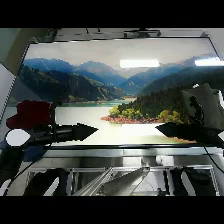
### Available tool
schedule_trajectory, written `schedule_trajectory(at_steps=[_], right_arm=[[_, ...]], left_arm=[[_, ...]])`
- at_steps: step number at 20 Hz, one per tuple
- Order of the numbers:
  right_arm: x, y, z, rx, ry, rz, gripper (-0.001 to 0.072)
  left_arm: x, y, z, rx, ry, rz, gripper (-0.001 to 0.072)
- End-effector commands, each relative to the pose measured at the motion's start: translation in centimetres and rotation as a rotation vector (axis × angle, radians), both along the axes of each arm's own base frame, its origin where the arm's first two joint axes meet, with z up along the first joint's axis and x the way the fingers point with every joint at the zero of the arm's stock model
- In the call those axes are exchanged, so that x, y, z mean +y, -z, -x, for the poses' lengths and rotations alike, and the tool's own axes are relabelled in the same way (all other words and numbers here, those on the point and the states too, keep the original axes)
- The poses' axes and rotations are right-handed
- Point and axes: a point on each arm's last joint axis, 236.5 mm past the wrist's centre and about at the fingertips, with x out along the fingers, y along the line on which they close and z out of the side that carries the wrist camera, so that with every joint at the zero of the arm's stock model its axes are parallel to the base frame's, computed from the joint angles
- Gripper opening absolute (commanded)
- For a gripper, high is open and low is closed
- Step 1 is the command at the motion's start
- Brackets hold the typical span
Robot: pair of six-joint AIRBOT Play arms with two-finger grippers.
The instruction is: Fold the shirts.
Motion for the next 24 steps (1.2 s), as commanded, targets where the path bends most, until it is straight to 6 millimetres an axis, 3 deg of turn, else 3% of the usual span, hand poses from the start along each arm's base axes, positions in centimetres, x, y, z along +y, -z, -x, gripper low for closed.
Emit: schedule_trajectory(at_steps=[1,5,7,9,10,12,15,17,21,24], right_arm=[[0.0,0.0,0.0,0.0,-0.001,-0.001,0.0017],[0.0,0.0,0.0,-0.001,-0.001,-0.001,0.0017],[0.0,0.0,0.0,0.0,-0.001,-0.001,0.0017],[0.0,0.0,0.0,-0.001,-0.001,-0.001,0.0017],[0.0,0.0,0.0,0.0,-0.001,-0.001,0.0017],[0.0,0.0,0.0,-0.001,-0.001,-0.001,0.0017],[0.0,0.0,0.0,0.0,0.0,-0.001,0.0017],[0.0,0.0,0.0,0.0,-0.001,-0.001,0.0017],[-0.1,-0.1,-0.2,-0.006,0.007,0.0,0.0017],[-0.2,-0.1,-0.5,-0.014,0.017,0.002,0.0017]], left_arm=[[0.0,0.0,-0.1,-0.003,-0.002,0.001,0.0019],[1.1,0.4,-0.5,-0.011,-0.012,-0.046,-0.0001],[4.3,0.6,-2.0,-0.047,-0.064,-0.167,-0.0001],[9.7,0.3,-3.8,-0.032,-0.196,-0.312,0.0004],[12.8,0.1,-4.4,-0.018,-0.27,-0.389,0.0196],[20.3,-0.4,-5.3,0.016,-0.488,-0.538,0.072],[29.1,-1.5,-6.4,0.018,-0.819,-0.601,0.072],[32.3,-1.0,-8.0,0.002,-0.932,-0.59,0.072],[38.1,4.9,-10.6,0.094,-0.948,-0.706,0.072],[41.3,8.5,-13.1,0.189,-0.956,-0.693,0.072]])
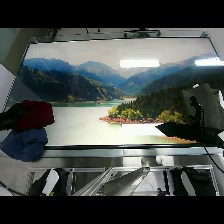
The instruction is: Fold the shirts.
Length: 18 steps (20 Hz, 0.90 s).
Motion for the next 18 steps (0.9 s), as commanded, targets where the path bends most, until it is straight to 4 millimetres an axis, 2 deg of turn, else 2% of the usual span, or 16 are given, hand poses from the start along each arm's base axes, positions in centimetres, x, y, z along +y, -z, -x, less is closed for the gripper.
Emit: schedule_trajectory(at_steps=[1,3,7,10,11,13,14,15,16,18], right_arm=[[-0.1,0.0,-0.2,-0.006,0.008,0.001,0.0017],[-0.1,0.0,-0.2,-0.006,0.007,0.001,0.0017],[-0.1,0.0,-0.2,-0.007,0.007,0.001,0.0017],[-0.1,0.0,-0.2,-0.006,0.007,0.001,0.0017],[-0.1,0.0,-0.2,-0.006,0.007,0.001,0.0017],[-0.1,0.0,-0.2,-0.006,0.007,0.0,0.0017],[-0.1,0.0,-0.2,-0.006,0.007,0.0,0.0017],[-0.1,0.0,-0.2,-0.006,0.007,0.0,0.0017],[-0.1,0.0,-0.2,-0.006,0.007,0.0,0.0017],[0.1,-0.3,-0.2,-0.009,0.008,-0.015,0.0017]], left_arm=[[5.2,4.1,-2.5,0.073,-0.059,-0.004,0.072],[8.0,5.7,-3.6,0.117,-0.075,-0.001,0.072],[12.3,8.2,-3.8,0.261,-0.045,-0.068,0.0716],[13.0,10.3,-3.7,0.35,-0.021,-0.033,0.071],[13.0,11.3,-3.7,0.377,-0.014,-0.012,0.0675],[12.8,13.4,-3.7,0.417,-0.004,0.031,0.045],[12.5,14.3,-3.7,0.437,-0.005,0.06,0.0284],[12.3,14.9,-3.6,0.459,-0.008,0.089,-0.0002],[11.8,15.0,-3.9,0.457,-0.003,0.118,-0.0002],[10.5,13.5,-5.3,0.402,0.005,0.175,0.0001]])
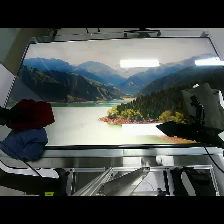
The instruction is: Fold the shirts.
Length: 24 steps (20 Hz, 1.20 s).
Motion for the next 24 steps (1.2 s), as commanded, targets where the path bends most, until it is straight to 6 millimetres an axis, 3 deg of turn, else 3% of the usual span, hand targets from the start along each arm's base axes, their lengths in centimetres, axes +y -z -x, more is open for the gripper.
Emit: schedule_trajectory(at_steps=[1,2,4,6,8,9,10,11,13,16,18,20,22,24], right_arm=[[0.4,-0.5,-0.1,-0.004,0.0,-0.026,0.0018],[0.6,-0.7,0.0,-0.003,-0.002,-0.038,0.0017],[1.2,-1.2,0.4,0.006,-0.021,-0.075,0.0018],[1.6,-1.7,0.5,0.006,-0.027,-0.103,0.0018],[1.6,-1.7,0.5,0.005,-0.027,-0.104,0.0018],[1.6,-1.7,0.5,0.005,-0.027,-0.103,0.0017],[1.6,-1.7,0.5,0.004,-0.026,-0.103,0.0018],[1.5,-1.7,0.4,-0.004,-0.028,-0.099,0.0018],[1.5,-1.7,0.4,-0.019,-0.038,-0.091,0.0018],[1.5,-1.8,0.5,-0.018,-0.04,-0.092,0.0019],[1.5,-1.8,0.5,-0.021,-0.042,-0.09,0.0025],[1.5,-1.7,0.4,-0.022,-0.039,-0.089,0.0053],[1.4,-1.8,0.2,-0.026,-0.033,-0.088,0.0402],[1.0,-1.8,-0.5,-0.042,-0.002,-0.083,0.0411]], left_arm=[[-2.5,-1.8,-2.3,-0.069,-0.008,0.125,0.0008],[-3.9,-3.8,-3.8,-0.141,0.002,0.164,0.0019],[-9.0,-10.1,-7.7,-0.354,0.09,0.287,0.0019],[-17.8,-19.8,-10.4,-0.633,0.278,0.506,0.0019],[-27.4,-29.8,-8.9,-0.848,0.511,0.74,0.0019],[-31.5,-33.3,-7.3,-0.899,0.608,0.819,0.0019],[-35.1,-35.0,-5.6,-0.906,0.7,0.845,0.0019],[-38.1,-35.7,-4.0,-0.89,0.781,0.842,0.0019],[-43.5,-35.1,-1.3,-0.829,0.926,0.787,0.0018],[-49.9,-31.5,1.0,-0.706,1.068,0.651,0.0018],[-53.6,-29.0,1.4,-0.675,1.128,0.571,0.002],[-57.3,-26.3,2.5,-0.63,1.166,0.589,0.002],[-59.6,-22.8,3.9,-0.534,1.198,0.624,0.002],[-60.0,-18.9,5.3,-0.401,1.214,0.654,0.0019]])
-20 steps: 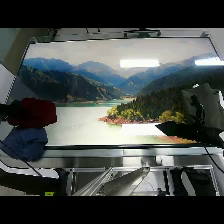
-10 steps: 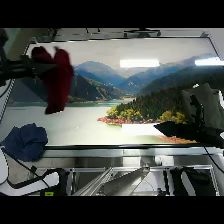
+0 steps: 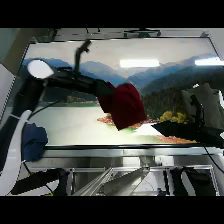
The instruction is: Fold the shirts.
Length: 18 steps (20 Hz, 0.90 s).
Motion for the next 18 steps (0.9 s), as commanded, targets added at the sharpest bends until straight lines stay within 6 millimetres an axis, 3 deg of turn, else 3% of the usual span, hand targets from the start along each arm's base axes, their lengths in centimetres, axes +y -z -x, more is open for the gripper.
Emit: schedule_trajectory(at_steps=[1,2,3,4,5,7,10,13,18], right_arm=[[-0.8,-0.1,-1.1,-0.019,0.049,0.006,0.0414],[-1.4,-0.1,-1.4,-0.026,0.065,0.013,0.0417],[-2.0,-0.2,-1.8,-0.039,0.083,0.02,0.042],[-2.7,-0.4,-2.3,-0.055,0.103,0.029,0.0492],[-3.5,-0.5,-2.8,-0.066,0.121,0.038,0.057],[-5.3,0.9,-3.8,-0.057,0.151,0.082,0.0588],[-7.7,6.0,-5.2,0.081,0.177,0.145,0.0579],[-8.2,10.0,-7.8,0.18,0.177,0.089,0.0578],[-7.0,16.0,-11.1,0.309,0.068,0.078,0.0574]], left_arm=[[-1.7,6.2,2.7,0.129,0.082,-0.098,0.0044],[-1.0,7.5,3.0,0.181,0.095,-0.121,0.0314],[-0.1,8.1,3.1,0.222,0.103,-0.13,0.0443],[1.0,8.3,2.8,0.272,0.088,-0.134,0.0642],[2.3,8.3,2.6,0.324,0.057,-0.143,0.0716],[5.1,8.3,2.7,0.389,0.057,-0.162,0.0713],[7.1,9.8,1.4,0.425,-0.04,-0.154,0.0712],[8.2,14.0,-0.2,0.454,-0.189,-0.156,0.071],[9.0,21.7,1.3,0.55,-0.256,-0.206,0.0693]])
